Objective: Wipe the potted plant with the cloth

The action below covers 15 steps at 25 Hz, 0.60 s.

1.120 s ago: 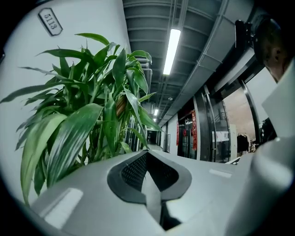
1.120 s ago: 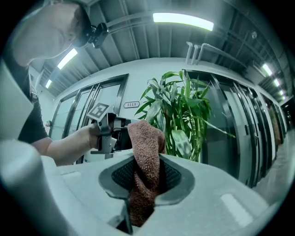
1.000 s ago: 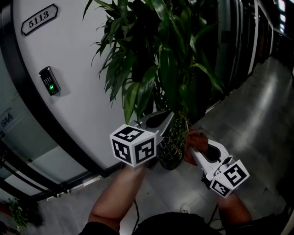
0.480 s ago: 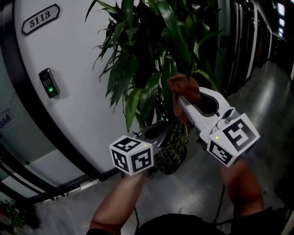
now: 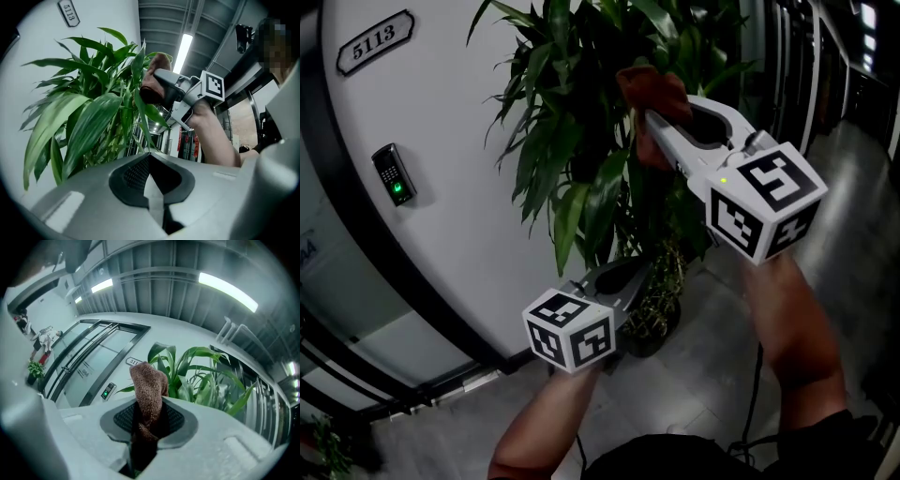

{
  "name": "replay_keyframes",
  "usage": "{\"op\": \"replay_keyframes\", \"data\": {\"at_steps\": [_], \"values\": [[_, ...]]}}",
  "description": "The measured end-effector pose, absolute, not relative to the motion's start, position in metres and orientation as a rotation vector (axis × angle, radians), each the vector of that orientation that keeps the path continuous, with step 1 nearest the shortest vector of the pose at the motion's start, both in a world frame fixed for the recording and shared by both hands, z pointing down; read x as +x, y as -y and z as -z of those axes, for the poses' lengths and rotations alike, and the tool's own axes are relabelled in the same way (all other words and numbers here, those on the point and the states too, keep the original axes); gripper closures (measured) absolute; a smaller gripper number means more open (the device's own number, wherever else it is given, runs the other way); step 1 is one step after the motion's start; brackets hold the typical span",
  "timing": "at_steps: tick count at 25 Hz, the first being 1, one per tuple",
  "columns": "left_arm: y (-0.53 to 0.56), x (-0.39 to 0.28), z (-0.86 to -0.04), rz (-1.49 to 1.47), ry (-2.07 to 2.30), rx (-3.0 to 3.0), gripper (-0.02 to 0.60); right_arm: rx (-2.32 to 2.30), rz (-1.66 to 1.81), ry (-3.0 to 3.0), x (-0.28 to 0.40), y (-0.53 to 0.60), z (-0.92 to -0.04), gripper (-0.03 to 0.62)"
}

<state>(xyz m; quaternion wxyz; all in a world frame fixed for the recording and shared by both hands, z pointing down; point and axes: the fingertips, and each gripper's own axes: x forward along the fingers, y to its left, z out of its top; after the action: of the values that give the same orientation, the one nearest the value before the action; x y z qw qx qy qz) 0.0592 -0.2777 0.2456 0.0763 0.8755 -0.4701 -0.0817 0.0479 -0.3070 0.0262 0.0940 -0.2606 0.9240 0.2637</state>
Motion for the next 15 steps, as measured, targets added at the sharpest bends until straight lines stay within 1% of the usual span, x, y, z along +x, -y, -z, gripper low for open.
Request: {"op": "replay_keyframes", "data": {"at_steps": [15], "values": [[0.274, 0.064, -0.245, 0.250, 1.384, 2.634, 0.566, -0.753, -0.738, -2.860, 0.030, 0.312, -0.073, 0.519]]}}
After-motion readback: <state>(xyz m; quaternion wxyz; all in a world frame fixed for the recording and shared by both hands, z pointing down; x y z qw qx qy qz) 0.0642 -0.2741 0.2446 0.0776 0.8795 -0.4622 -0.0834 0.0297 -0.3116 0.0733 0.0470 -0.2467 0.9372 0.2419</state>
